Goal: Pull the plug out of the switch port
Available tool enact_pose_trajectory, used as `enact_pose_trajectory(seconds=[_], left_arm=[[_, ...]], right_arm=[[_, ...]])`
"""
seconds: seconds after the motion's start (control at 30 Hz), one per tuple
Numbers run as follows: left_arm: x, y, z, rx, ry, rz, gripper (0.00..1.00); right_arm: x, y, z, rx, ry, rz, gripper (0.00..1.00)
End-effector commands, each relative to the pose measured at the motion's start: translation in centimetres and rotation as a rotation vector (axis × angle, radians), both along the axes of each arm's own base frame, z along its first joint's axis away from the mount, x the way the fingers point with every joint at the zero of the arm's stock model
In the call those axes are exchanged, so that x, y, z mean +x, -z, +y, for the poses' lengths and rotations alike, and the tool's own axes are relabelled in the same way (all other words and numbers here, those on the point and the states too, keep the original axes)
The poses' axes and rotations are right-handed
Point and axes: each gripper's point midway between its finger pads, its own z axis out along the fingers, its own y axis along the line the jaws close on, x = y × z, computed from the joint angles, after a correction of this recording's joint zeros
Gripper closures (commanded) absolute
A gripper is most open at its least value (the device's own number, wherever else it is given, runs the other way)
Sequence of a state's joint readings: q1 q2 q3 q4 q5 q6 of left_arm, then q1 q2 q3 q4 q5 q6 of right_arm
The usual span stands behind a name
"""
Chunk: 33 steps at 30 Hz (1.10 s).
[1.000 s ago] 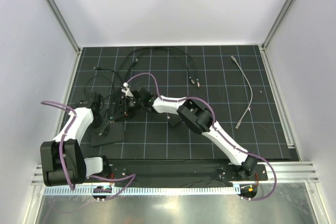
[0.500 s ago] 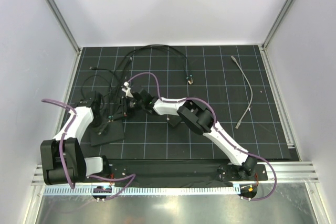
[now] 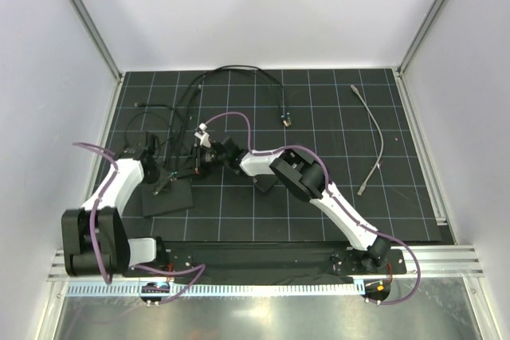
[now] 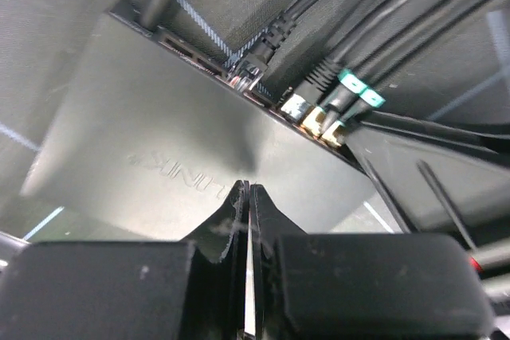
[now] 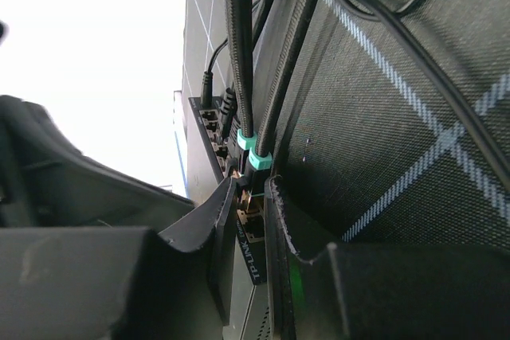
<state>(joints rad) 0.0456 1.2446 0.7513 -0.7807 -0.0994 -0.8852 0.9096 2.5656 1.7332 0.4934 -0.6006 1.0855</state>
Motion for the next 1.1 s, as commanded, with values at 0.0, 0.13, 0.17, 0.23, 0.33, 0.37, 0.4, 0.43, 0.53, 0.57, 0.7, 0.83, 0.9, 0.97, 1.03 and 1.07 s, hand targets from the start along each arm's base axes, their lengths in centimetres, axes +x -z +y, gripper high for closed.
enact_pose_trajectory(seconds=[0.0, 0.13, 0.17, 0.23, 0.33, 0.37, 0.4, 0.43, 0.53, 0.57, 0.7, 0.83, 0.9, 0.97, 1.03, 1.07], left_arm=[[0.7, 1.3, -0.8, -0.032, 0.016, 0.046, 0.96], [-0.8, 3.6, -0.6, -0.018, -0.018, 0.151, 0.96], [-1.6, 4.1, -0.1, 0.014, -0.022, 0.201, 0.96], [-2.5, 4.6, 0.5, 0.047, -0.026, 0.250, 0.97], [-4.0, 5.9, 0.7, 0.064, -0.017, 0.305, 0.98], [-4.3, 6.1, 0.6, 0.059, -0.018, 0.316, 0.98], [-4.7, 6.5, 0.5, 0.056, -0.014, 0.330, 0.98], [-4.7, 6.7, 0.6, 0.059, -0.013, 0.330, 0.99], [-5.1, 7.1, 0.4, 0.053, -0.010, 0.353, 0.99], [-5.1, 7.2, 0.4, 0.053, -0.010, 0.351, 0.99], [-5.0, 7.2, 0.4, 0.051, -0.010, 0.350, 0.99], [-4.6, 7.0, 0.4, 0.053, 0.001, 0.347, 1.00], [-4.3, 6.6, 0.5, 0.057, 0.040, 0.338, 1.00], [-3.5, 5.6, 0.9, 0.086, 0.055, 0.288, 1.00], [-2.4, 4.0, 1.0, 0.092, 0.057, 0.199, 0.97], [-2.0, 3.4, 0.9, 0.089, 0.058, 0.165, 0.95]], right_arm=[[1.4, -2.2, 0.8, 0.059, 0.058, -0.062, 0.99], [1.6, -1.6, 1.0, 0.021, 0.052, -0.089, 0.99], [1.7, -1.1, 1.0, -0.001, 0.054, -0.094, 0.99], [3.2, -0.1, 1.0, -0.067, 0.088, -0.106, 0.99], [5.8, 1.9, 1.0, -0.173, 0.167, -0.072, 0.99], [6.5, 1.7, 1.4, -0.178, 0.181, -0.082, 0.99], [6.6, 2.4, 1.3, -0.208, 0.192, -0.071, 0.99], [6.8, 2.6, 1.3, -0.221, 0.201, -0.068, 0.99], [7.7, 3.0, 1.1, -0.260, 0.231, -0.053, 0.99], [7.9, 2.9, 1.1, -0.262, 0.238, -0.041, 0.99], [8.4, 2.1, 1.4, -0.194, 0.237, 0.031, 0.99], [9.5, -0.9, 1.3, -0.089, 0.231, -0.063, 0.99], [8.6, -2.1, 1.3, -0.043, 0.129, -0.117, 0.99], [7.1, -3.0, 1.3, -0.051, 0.014, -0.170, 0.99], [5.6, -1.8, 0.5, -0.093, -0.082, -0.157, 0.83], [5.0, -2.2, 0.6, -0.076, -0.120, -0.163, 0.73]])
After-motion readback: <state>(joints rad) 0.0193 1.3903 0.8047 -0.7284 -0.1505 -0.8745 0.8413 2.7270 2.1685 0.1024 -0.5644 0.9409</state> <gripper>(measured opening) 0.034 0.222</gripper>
